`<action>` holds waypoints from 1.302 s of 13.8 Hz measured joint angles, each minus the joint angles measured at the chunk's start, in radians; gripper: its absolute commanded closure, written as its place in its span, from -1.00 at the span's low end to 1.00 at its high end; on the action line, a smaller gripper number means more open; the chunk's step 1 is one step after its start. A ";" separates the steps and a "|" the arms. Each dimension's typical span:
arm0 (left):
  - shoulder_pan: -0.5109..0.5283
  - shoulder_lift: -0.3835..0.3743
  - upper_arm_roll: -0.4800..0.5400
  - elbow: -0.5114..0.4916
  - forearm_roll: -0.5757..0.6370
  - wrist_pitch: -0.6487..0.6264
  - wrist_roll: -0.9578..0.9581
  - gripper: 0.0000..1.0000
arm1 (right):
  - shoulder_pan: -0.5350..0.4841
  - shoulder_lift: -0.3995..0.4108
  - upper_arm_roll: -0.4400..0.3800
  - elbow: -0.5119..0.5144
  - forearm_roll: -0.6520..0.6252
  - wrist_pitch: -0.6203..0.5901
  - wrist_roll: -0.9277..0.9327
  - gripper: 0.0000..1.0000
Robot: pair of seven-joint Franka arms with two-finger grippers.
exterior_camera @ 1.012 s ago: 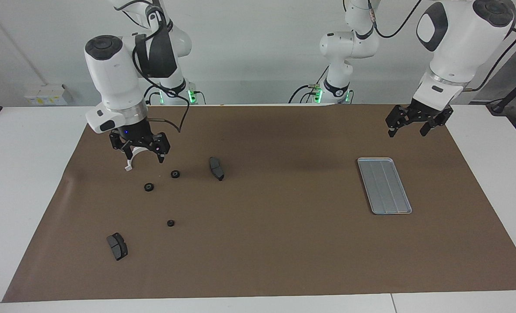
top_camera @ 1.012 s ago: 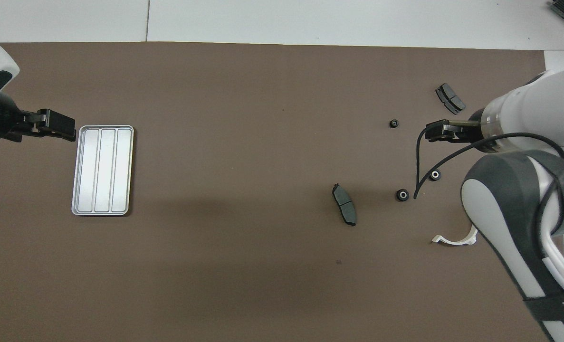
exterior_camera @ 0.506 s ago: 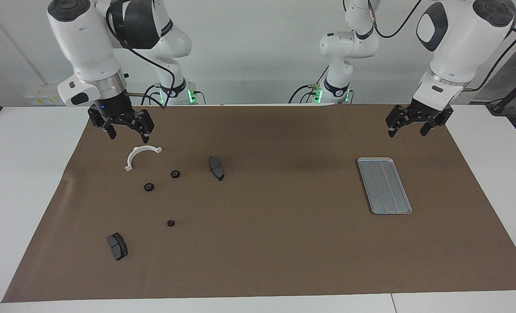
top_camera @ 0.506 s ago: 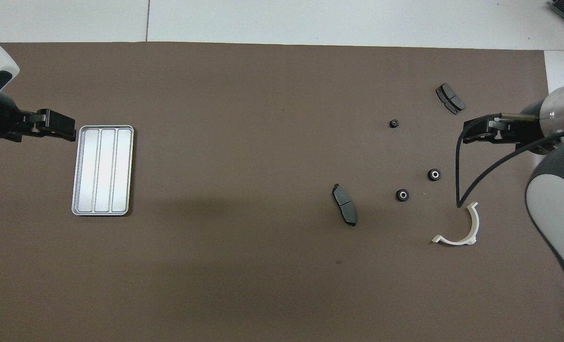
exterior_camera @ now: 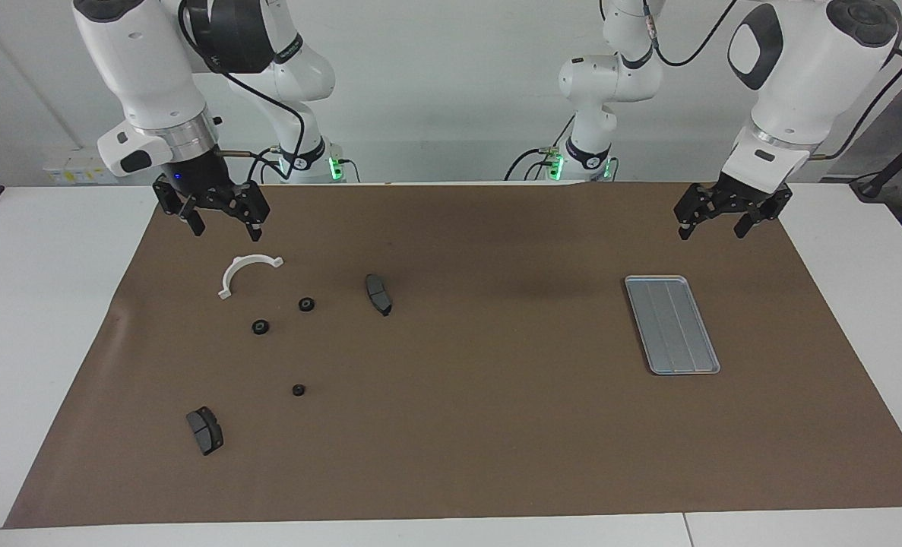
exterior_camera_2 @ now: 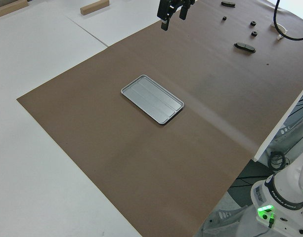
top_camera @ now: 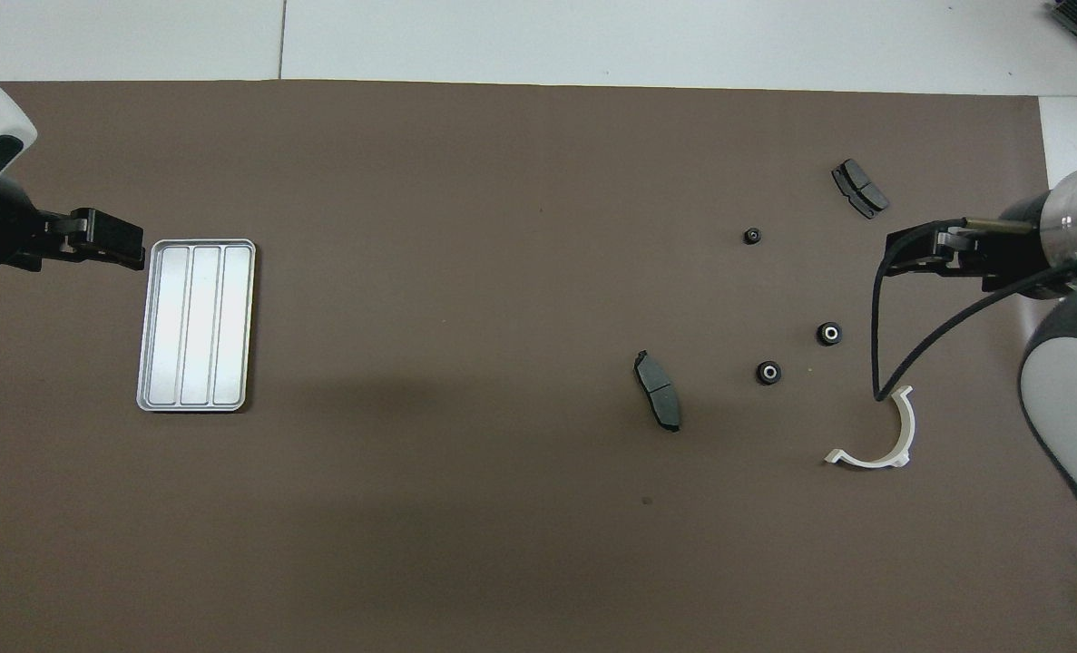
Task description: Place bearing gear from tray to pile
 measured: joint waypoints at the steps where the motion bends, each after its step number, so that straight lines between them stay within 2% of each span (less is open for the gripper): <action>1: 0.000 0.000 0.000 0.000 0.000 0.000 0.000 -1.00 | -0.001 0.000 0.000 0.000 0.000 0.000 0.000 -1.00; 7: 0.000 0.000 0.000 0.000 0.000 0.000 0.000 -1.00 | 0.017 -0.006 -0.012 0.000 0.000 -0.040 -0.001 -1.00; 11: 0.000 0.000 0.000 0.000 0.000 0.000 0.000 -1.00 | 0.107 -0.014 -0.104 0.000 0.000 -0.071 -0.001 -1.00; 18: 0.000 0.000 0.000 0.000 0.000 0.000 0.000 -1.00 | 0.109 -0.015 -0.113 -0.002 0.000 -0.072 -0.001 -1.00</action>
